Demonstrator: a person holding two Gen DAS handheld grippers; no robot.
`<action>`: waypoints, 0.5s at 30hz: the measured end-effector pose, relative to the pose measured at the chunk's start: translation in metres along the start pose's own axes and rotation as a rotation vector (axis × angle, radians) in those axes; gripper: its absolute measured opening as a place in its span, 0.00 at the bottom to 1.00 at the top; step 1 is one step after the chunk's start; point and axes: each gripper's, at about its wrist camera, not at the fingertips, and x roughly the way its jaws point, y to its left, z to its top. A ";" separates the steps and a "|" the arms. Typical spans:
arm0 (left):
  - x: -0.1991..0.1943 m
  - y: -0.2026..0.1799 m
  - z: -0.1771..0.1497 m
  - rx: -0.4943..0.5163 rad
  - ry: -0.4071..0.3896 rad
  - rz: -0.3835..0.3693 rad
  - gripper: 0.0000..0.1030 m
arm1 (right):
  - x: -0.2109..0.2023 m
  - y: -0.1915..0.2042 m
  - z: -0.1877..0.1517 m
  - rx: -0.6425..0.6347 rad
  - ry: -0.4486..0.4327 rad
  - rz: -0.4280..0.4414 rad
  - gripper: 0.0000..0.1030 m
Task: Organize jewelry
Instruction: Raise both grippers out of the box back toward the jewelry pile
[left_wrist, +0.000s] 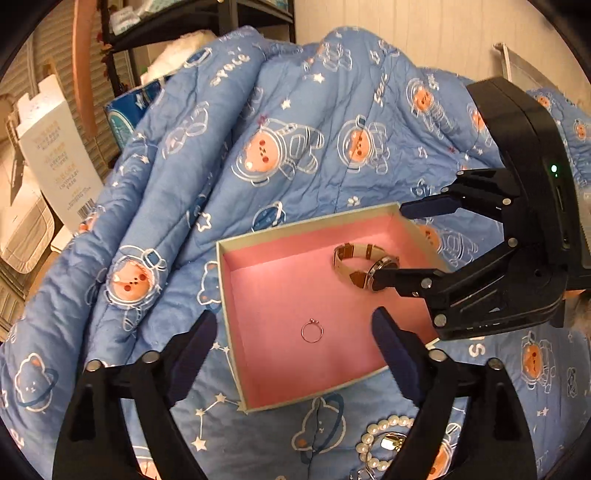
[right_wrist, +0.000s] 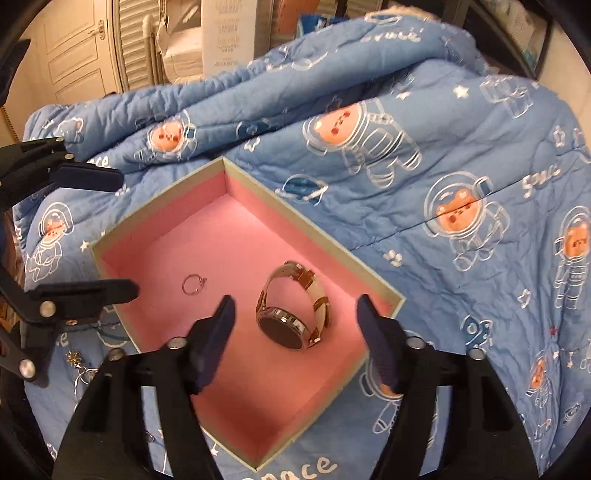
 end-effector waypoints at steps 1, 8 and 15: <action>-0.011 0.003 -0.002 -0.029 -0.031 -0.005 0.94 | -0.012 -0.001 -0.001 0.011 -0.046 -0.014 0.91; -0.051 0.014 -0.049 -0.225 -0.092 0.003 0.94 | -0.063 -0.009 -0.028 0.205 -0.158 0.034 0.94; -0.069 0.010 -0.098 -0.278 -0.084 0.058 0.94 | -0.073 0.008 -0.077 0.321 -0.112 0.119 0.94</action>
